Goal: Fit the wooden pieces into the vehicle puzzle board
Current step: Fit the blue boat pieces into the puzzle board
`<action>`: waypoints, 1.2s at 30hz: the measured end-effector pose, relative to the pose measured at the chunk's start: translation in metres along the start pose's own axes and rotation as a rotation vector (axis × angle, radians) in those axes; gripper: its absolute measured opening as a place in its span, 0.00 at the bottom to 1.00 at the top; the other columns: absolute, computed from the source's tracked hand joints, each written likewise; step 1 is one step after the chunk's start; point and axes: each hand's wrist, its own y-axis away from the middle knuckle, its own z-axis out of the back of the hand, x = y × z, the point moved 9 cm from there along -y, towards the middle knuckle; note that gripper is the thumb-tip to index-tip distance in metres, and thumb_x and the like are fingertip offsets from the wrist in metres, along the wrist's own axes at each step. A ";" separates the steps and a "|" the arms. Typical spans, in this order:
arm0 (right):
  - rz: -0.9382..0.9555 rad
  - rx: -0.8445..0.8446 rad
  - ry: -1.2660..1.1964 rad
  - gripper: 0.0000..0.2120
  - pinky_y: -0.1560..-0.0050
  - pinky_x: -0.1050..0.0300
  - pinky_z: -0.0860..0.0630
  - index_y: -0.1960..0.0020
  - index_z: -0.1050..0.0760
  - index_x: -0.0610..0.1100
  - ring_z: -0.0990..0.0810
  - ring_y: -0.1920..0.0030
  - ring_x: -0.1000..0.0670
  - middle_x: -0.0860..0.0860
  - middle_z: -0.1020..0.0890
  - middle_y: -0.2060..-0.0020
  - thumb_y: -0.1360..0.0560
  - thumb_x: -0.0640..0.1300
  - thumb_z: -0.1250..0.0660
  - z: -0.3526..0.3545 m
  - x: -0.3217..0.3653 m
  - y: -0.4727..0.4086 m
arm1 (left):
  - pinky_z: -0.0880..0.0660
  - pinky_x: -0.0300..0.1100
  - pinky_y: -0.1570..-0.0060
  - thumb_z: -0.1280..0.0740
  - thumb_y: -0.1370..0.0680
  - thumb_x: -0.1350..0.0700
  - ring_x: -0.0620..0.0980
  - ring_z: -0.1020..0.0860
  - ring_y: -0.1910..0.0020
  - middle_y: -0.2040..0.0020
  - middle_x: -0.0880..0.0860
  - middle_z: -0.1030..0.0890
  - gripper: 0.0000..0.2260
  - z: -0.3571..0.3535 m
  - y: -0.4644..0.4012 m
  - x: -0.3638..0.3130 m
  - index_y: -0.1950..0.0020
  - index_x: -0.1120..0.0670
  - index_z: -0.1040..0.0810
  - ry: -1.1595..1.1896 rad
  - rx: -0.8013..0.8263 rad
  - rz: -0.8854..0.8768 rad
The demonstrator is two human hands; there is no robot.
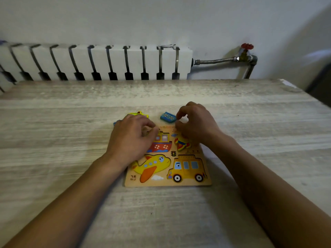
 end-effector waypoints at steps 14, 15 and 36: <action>-0.007 0.039 0.054 0.06 0.59 0.54 0.28 0.53 0.23 0.47 0.26 0.50 0.48 0.47 0.21 0.49 0.29 0.47 0.30 -0.021 0.014 -0.023 | 0.32 0.46 0.54 0.33 0.26 0.49 0.52 0.26 0.45 0.47 0.49 0.19 0.09 0.000 -0.002 0.008 0.49 0.50 0.18 -0.258 0.100 -0.060; -0.007 0.042 0.047 0.06 0.58 0.53 0.27 0.54 0.23 0.47 0.24 0.49 0.47 0.47 0.20 0.49 0.29 0.46 0.31 -0.022 0.015 -0.024 | 0.33 0.45 0.55 0.33 0.26 0.49 0.52 0.26 0.44 0.47 0.49 0.19 0.09 0.000 -0.002 0.008 0.49 0.50 0.18 -0.261 0.106 -0.058; 0.178 0.078 -0.050 0.10 0.55 0.54 0.27 0.49 0.22 0.47 0.24 0.50 0.49 0.50 0.20 0.50 0.30 0.45 0.28 -0.007 0.039 0.006 | 0.28 0.46 0.53 0.33 0.26 0.51 0.51 0.25 0.44 0.45 0.48 0.20 0.07 -0.001 -0.004 0.015 0.52 0.48 0.17 -0.191 0.100 -0.002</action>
